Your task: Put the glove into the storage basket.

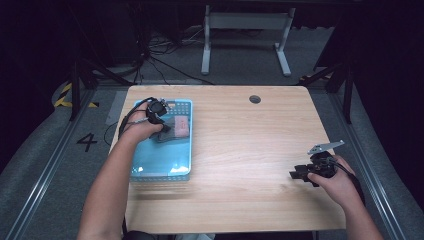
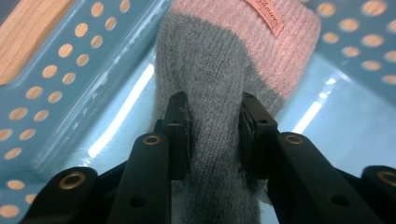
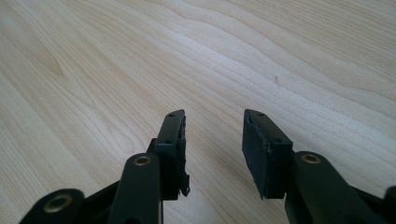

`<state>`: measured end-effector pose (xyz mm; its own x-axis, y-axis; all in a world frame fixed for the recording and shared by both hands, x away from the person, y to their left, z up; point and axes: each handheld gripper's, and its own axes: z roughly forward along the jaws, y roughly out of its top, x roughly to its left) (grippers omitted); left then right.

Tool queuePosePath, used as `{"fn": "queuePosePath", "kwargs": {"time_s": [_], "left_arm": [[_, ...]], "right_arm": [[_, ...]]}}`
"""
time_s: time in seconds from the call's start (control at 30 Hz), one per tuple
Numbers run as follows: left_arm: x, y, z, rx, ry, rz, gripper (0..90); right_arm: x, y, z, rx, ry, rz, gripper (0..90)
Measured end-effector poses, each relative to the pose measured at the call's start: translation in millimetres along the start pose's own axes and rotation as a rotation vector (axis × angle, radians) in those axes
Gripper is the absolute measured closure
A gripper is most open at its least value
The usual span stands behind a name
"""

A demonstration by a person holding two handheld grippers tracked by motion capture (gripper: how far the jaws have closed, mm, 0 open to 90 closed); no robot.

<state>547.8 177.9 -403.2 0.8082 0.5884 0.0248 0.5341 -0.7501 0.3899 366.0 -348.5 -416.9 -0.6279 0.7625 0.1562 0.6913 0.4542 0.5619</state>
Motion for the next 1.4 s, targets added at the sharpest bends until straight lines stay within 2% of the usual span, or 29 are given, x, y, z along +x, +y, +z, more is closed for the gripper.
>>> {"fn": "queuePosePath", "kwargs": {"time_s": [0.2,0.3,0.47,0.6,0.7,0.77,0.8,0.9,1.0,1.1,1.17,1.4], "left_arm": [[3.6,2.8,6.4,0.038,0.008,0.038,67.6],[3.4,5.1,8.3,0.034,0.002,0.046,67.2],[2.7,9.3,13.3,0.05,0.021,0.067,65.5],[2.5,10.4,17.1,0.057,0.034,0.07,63.0],[2.5,10.6,18.7,0.058,0.048,0.071,56.8],[2.7,10.3,19.1,0.06,0.053,0.037,52.4],[2.5,10.0,19.0,0.058,0.06,0.035,49.7],[2.1,9.6,16.5,0.01,0.071,0.036,46.1],[-0.2,10.1,13.0,-0.004,0.085,0.047,43.6],[-3.1,10.3,7.6,-0.025,0.076,0.03,43.1],[-5.2,10.3,2.2,-0.045,0.089,0.023,43.6],[-17.4,8.1,-26.6,-0.167,0.06,-0.056,48.4]], "right_arm": [[3.8,2.0,2.4,0.001,0.003,-0.019,59.3],[4.8,2.5,2.8,-0.001,0.006,-0.022,59.2],[5.5,2.2,2.1,-0.003,0.006,-0.022,59.1],[5.8,1.5,0.4,-0.009,0.005,-0.025,58.9],[5.4,0.9,-0.6,-0.015,0.002,-0.021,58.8],[4.8,1.1,-1.0,-0.019,0.003,-0.023,58.3],[4.8,1.2,-0.9,-0.022,0.004,-0.022,58.0],[4.9,2.2,-0.2,-0.021,0.005,-0.025,57.9],[5.0,4.1,1.0,-0.02,0.012,-0.027,57.9],[5.1,6.5,3.0,-0.019,0.016,-0.035,57.9],[5.6,8.4,4.3,-0.019,0.02,-0.037,57.9],[5.6,16.7,9.8,-0.015,0.034,-0.057,58.4]]}}
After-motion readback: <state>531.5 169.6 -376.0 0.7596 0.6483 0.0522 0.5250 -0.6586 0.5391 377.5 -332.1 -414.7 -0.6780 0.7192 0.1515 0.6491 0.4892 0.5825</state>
